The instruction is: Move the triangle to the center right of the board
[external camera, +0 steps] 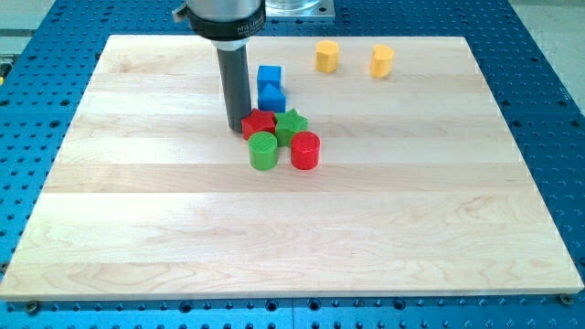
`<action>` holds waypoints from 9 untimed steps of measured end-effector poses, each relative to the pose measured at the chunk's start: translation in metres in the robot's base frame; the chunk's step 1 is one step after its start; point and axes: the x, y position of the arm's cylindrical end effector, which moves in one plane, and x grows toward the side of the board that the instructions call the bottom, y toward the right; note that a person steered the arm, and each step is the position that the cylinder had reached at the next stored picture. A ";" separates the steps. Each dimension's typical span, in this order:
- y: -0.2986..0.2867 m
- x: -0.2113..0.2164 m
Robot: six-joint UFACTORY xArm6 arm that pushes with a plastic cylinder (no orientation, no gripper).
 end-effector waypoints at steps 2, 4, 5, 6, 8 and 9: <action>-0.003 -0.042; 0.226 -0.045; 0.199 -0.048; 0.124 -0.056; 0.238 -0.005; 0.254 0.000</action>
